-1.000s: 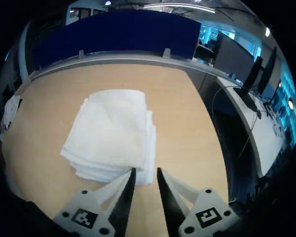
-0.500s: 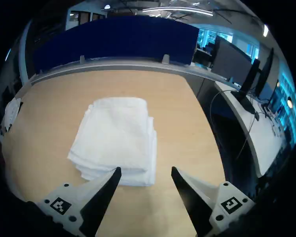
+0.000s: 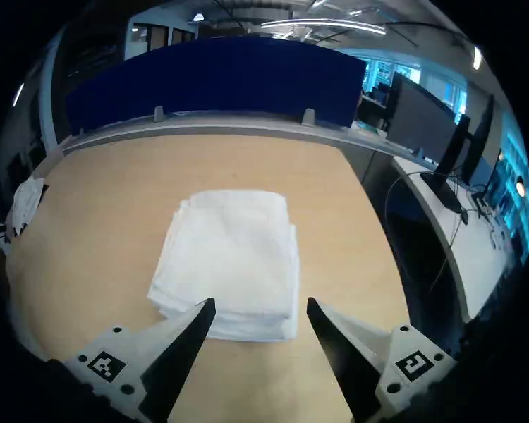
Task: Fold towel
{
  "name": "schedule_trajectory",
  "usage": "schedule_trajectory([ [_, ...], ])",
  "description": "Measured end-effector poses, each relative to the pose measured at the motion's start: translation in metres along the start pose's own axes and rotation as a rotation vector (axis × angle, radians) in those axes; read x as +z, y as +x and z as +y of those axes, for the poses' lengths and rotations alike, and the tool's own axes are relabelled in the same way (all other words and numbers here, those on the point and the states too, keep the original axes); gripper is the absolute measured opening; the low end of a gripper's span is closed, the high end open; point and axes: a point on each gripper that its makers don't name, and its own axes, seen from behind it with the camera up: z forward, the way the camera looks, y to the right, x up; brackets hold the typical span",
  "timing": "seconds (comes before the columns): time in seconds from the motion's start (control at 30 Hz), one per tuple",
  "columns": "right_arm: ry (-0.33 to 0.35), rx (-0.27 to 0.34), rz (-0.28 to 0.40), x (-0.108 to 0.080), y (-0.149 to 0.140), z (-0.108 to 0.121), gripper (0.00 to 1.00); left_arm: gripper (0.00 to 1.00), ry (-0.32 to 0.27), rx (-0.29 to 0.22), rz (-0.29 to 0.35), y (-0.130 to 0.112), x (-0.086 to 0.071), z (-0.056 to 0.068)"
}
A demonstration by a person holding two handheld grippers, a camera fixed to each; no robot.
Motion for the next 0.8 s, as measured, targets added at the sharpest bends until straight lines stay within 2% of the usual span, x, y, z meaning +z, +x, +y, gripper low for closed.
schedule_trajectory([
  [0.33,0.037,0.004,0.044,0.013,0.029,-0.022,1.00,0.89,0.012,-0.002,0.003,-0.002,-0.004,-0.007],
  [0.8,0.063,-0.033,0.061,0.056,0.076,-0.029,1.00,0.89,0.052,-0.021,-0.006,-0.006,-0.012,-0.018],
])
